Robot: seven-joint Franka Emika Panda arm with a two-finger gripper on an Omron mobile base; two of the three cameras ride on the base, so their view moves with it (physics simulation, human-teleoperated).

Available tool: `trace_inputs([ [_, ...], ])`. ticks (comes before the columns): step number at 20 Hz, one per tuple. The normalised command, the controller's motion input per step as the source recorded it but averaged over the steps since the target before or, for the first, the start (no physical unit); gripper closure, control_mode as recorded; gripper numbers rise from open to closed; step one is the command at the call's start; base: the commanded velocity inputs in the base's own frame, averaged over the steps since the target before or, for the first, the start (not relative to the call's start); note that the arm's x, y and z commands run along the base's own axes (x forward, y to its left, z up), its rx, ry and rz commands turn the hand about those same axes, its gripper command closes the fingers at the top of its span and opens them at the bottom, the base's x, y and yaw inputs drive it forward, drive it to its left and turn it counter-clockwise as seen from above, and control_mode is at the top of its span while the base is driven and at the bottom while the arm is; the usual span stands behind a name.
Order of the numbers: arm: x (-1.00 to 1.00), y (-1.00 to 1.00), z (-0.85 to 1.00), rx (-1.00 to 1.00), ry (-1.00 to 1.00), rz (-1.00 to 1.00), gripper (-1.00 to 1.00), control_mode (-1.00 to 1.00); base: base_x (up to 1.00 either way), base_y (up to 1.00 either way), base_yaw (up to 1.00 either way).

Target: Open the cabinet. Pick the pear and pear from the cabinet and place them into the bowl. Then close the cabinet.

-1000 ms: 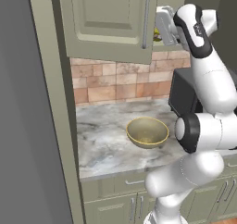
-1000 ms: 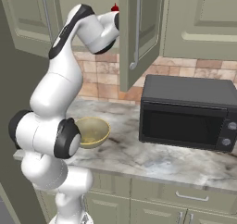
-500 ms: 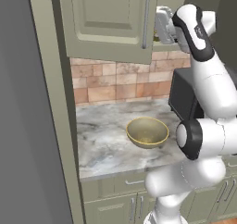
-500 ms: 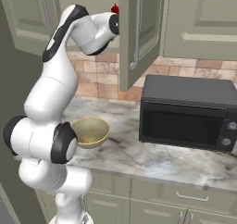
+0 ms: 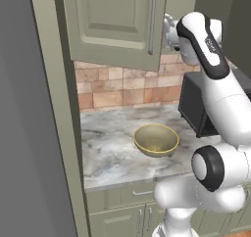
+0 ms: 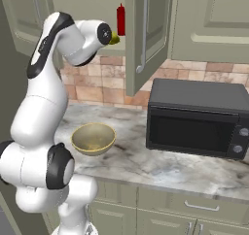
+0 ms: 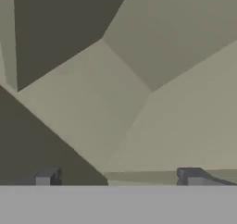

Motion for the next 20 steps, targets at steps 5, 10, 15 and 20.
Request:
trace_inputs([
  [5,-0.74,0.45,0.0,-0.04,0.03,0.25,-1.0,-1.0,0.0,0.0,0.0],
  [10,-0.59,0.65,-0.14,-0.06,0.02,0.22,-1.0,-1.0,0.0,0.0,0.0],
  [15,-0.14,0.83,-0.31,-0.03,-0.01,0.05,-1.0,-1.0,0.0,0.0,0.0],
  [20,0.0,0.44,-0.16,0.0,0.0,-0.01,-1.0,-1.0,0.0,0.0,0.0],
])
